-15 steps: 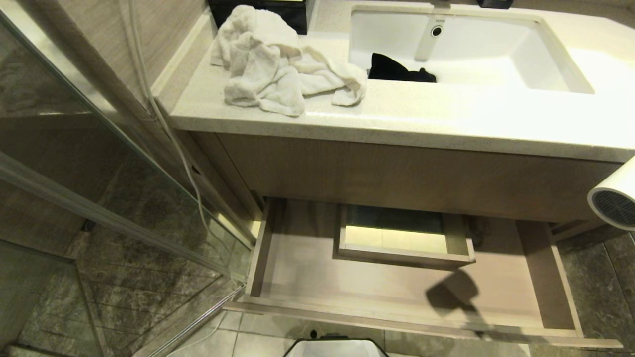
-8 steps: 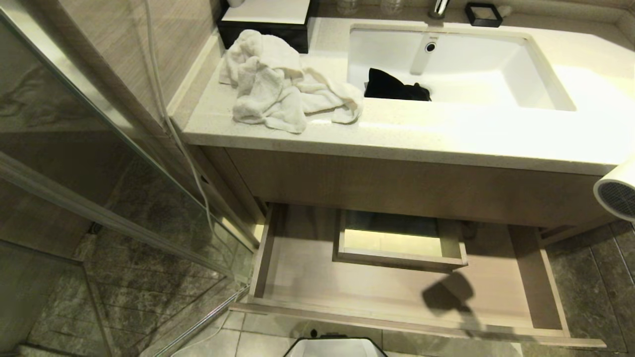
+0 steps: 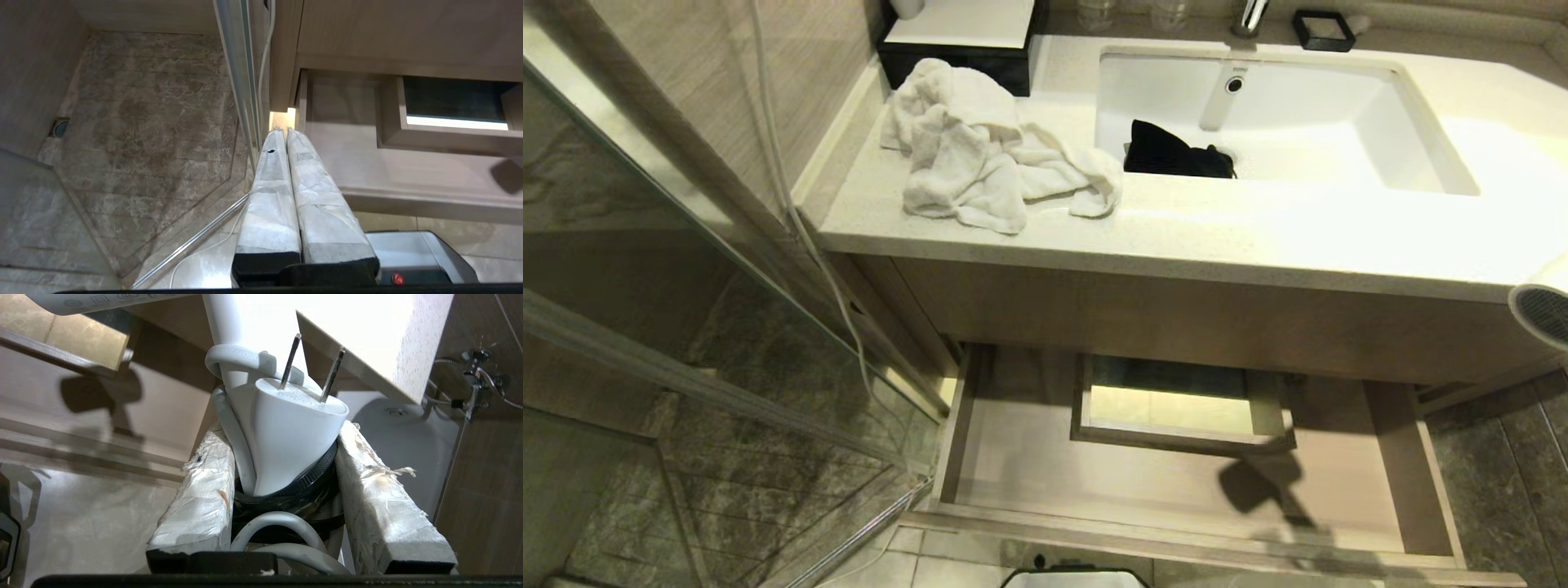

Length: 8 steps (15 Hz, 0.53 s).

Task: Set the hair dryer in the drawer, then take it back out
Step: Place it on the countertop

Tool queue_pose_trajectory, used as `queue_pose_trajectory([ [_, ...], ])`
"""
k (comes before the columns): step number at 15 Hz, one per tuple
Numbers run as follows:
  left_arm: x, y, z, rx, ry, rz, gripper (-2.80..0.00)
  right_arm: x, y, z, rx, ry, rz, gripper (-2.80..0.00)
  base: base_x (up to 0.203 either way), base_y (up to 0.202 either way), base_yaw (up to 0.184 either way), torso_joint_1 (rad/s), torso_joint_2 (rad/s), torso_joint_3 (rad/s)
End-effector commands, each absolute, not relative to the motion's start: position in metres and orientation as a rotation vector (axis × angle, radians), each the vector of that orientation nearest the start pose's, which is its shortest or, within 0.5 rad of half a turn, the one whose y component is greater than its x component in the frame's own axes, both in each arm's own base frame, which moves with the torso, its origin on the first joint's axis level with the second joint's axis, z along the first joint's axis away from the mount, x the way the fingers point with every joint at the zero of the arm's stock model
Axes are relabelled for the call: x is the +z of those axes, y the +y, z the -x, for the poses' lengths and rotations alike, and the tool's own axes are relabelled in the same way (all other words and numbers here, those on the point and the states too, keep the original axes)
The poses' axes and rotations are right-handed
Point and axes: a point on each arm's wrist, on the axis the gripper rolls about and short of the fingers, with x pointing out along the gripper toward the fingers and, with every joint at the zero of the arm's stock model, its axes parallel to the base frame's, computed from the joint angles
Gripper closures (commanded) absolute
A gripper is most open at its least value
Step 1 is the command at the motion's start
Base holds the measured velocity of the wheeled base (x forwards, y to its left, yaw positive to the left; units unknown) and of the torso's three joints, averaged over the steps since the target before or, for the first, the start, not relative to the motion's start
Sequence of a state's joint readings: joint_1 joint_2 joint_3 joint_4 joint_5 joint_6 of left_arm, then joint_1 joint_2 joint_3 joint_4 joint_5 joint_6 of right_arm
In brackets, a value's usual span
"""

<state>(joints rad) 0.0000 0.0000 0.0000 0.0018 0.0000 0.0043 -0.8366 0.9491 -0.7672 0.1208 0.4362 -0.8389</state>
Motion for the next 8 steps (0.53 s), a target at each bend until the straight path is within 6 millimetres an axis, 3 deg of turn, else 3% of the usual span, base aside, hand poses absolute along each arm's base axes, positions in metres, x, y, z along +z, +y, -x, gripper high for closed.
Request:
queue_pose_trajectory([
  [1,0.0753,0.0000,0.0229,0.000,0.001,-0.005,0.00,0.2562,-0.0735,-0.0781,-0.270,0.397,0.643,0.00,0.000,0.000,0.000,0.266,0.01,0.251],
  [5,0.0750,0.0000,0.0227,0.000,0.003,-0.005,0.00,0.2562,-0.0735,-0.0773,-0.277,0.397,0.644,0.00,0.000,0.000,0.000,0.268,-0.02,0.229],
  [8,0.0752,0.0000,0.0228,0.000,0.002,-0.005,0.00,0.2560,-0.0747,-0.0780,-0.276,0.398,0.641,0.00,0.000,0.000,0.000,0.072,-0.01,0.066],
])
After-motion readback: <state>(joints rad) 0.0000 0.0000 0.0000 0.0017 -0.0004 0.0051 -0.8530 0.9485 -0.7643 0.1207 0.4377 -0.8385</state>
